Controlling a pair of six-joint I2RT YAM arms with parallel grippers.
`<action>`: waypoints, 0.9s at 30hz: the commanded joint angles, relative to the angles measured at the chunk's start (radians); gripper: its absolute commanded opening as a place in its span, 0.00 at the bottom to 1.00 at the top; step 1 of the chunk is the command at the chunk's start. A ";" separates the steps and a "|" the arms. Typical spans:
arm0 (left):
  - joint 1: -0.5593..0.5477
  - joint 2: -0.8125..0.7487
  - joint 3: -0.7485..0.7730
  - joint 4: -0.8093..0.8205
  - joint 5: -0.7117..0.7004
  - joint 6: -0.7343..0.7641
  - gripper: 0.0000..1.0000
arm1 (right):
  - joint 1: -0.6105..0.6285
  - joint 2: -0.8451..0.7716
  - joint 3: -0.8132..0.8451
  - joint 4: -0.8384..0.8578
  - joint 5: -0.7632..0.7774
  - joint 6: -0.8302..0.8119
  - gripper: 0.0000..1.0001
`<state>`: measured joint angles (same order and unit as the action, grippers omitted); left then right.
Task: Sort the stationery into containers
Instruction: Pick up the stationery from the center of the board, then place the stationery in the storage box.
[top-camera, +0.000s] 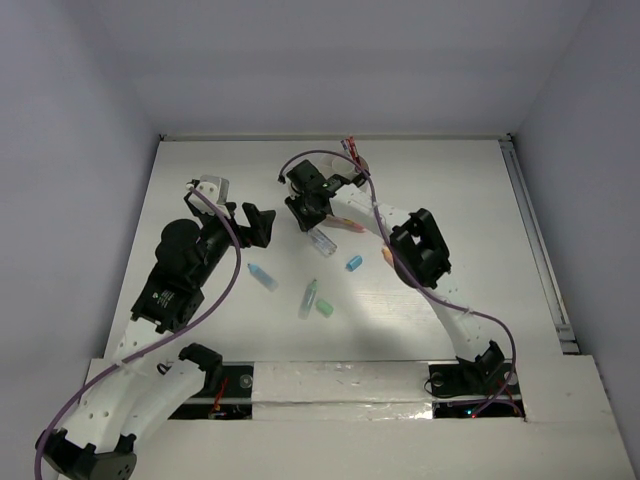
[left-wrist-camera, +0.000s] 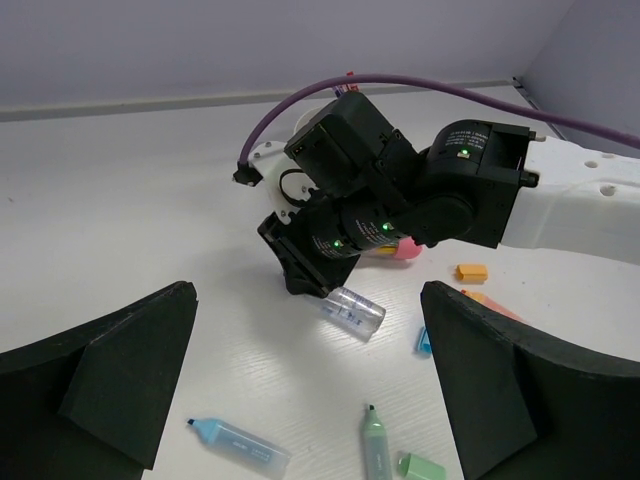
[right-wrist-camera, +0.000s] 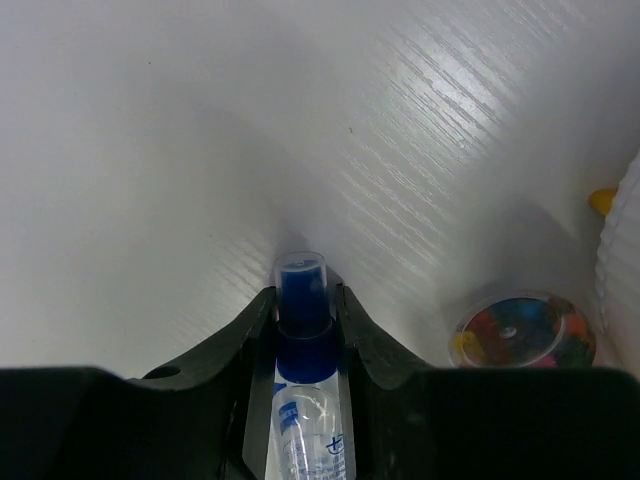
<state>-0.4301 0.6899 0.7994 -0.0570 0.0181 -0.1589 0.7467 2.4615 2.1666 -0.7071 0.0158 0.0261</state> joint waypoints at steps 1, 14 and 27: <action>0.005 -0.013 0.011 0.048 0.006 -0.007 0.94 | -0.003 -0.018 0.029 0.015 -0.008 0.005 0.00; 0.005 -0.007 0.011 0.046 0.006 -0.007 0.95 | -0.003 -0.326 -0.229 0.559 0.013 0.081 0.00; 0.005 0.000 0.011 0.046 0.011 -0.005 0.95 | -0.066 -0.372 -0.334 0.989 0.217 0.132 0.00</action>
<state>-0.4301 0.6918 0.7994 -0.0570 0.0193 -0.1593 0.7094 2.0880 1.8317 0.0814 0.1558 0.1406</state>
